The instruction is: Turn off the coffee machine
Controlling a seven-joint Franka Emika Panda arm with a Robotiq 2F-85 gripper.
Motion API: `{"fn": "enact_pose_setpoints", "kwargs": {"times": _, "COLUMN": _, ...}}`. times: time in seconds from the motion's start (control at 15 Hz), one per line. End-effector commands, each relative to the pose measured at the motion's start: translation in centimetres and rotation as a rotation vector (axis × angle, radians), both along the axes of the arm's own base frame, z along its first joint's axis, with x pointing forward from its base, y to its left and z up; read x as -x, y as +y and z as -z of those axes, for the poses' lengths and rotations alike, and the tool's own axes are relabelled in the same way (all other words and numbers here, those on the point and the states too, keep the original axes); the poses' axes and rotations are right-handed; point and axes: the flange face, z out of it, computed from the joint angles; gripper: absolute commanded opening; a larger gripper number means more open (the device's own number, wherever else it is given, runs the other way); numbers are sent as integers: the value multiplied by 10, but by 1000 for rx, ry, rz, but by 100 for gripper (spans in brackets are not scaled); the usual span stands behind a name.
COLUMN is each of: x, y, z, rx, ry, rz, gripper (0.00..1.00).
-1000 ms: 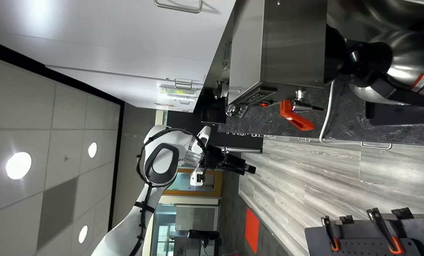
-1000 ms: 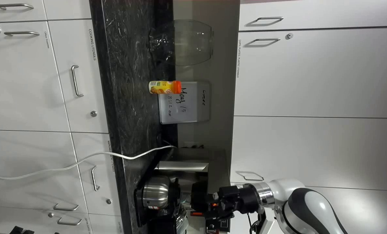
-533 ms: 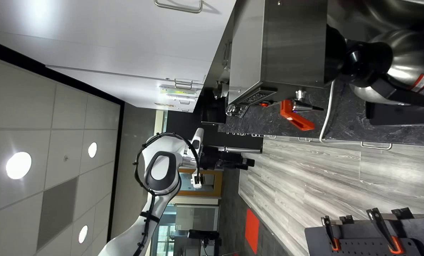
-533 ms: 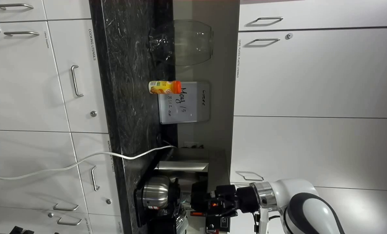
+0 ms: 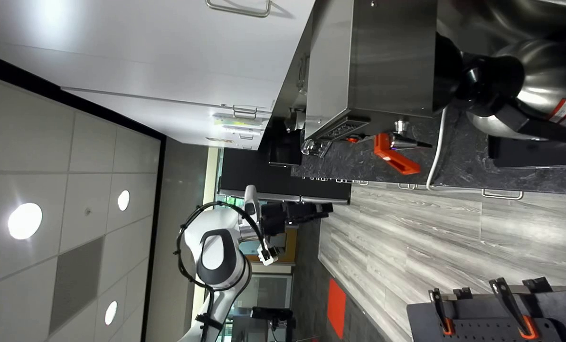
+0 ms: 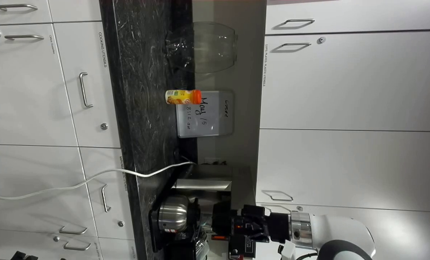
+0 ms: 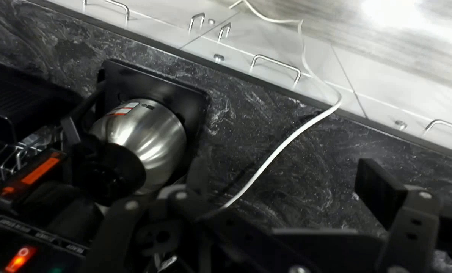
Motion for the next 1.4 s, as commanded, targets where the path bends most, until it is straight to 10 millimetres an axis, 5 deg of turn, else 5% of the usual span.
{"fn": "enact_pose_setpoints", "kwargs": {"times": 0.0, "x": 22, "y": -8, "z": -1, "rx": 54, "ry": -136, "rz": 81, "gripper": 100}}
{"fn": "enact_pose_setpoints", "kwargs": {"times": 0.6, "x": 54, "y": -78, "z": -18, "rx": 75, "ry": -302, "rz": 248, "gripper": 100}}
{"fn": "enact_pose_setpoints", "kwargs": {"times": 0.93, "x": 45, "y": -69, "z": -16, "rx": 70, "ry": -267, "rz": 253, "gripper": 100}}
{"fn": "enact_pose_setpoints", "kwargs": {"times": 1.0, "x": 44, "y": -66, "z": -16, "rx": 80, "ry": -266, "rz": 268, "gripper": 75}}
{"fn": "enact_pose_setpoints", "kwargs": {"times": 1.07, "x": 43, "y": -67, "z": -17, "rx": 93, "ry": -276, "rz": 273, "gripper": 74}}
{"fn": "enact_pose_setpoints", "kwargs": {"times": 1.33, "x": 43, "y": -76, "z": -19, "rx": 88, "ry": -276, "rz": 258, "gripper": 42}}
